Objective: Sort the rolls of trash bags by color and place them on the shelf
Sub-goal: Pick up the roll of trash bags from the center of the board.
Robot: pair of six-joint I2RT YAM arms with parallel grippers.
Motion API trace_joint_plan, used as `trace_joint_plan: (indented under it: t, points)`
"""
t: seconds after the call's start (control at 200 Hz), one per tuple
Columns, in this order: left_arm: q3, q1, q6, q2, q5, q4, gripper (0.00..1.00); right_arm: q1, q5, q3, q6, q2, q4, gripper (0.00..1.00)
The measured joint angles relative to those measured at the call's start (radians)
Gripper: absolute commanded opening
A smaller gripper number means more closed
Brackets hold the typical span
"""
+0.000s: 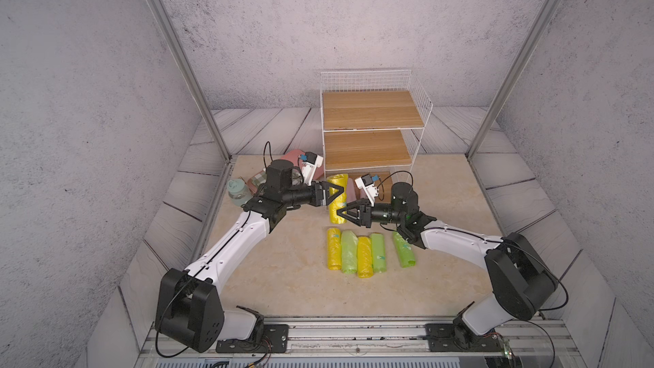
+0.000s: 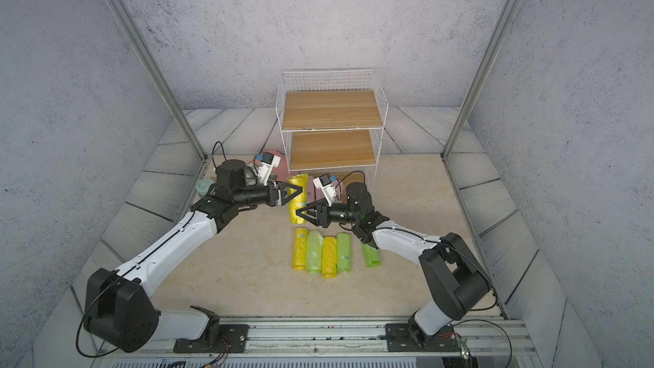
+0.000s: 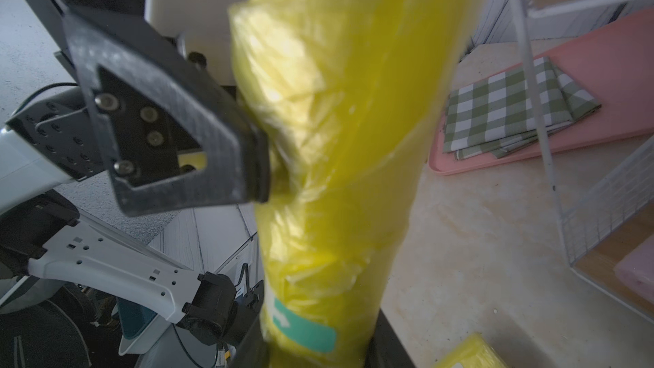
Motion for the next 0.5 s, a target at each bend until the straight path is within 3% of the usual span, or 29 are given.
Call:
trace_joint_plan:
  t: [0.075, 0.185, 0.5]
  points:
    - [0.0, 0.0, 0.006, -0.011, -0.01, -0.012, 0.78, -0.006, 0.002, 0.004, -0.005, 0.0, -0.026, 0.0]
    - [0.0, 0.0, 0.02, -0.031, -0.029, -0.028, 0.97, -0.018, 0.009, 0.011, -0.011, -0.002, -0.061, 0.0]
    - [0.0, 0.0, 0.058, -0.089, -0.085, -0.078, 0.97, -0.045, 0.034, 0.066, 0.015, -0.026, -0.1, 0.0]
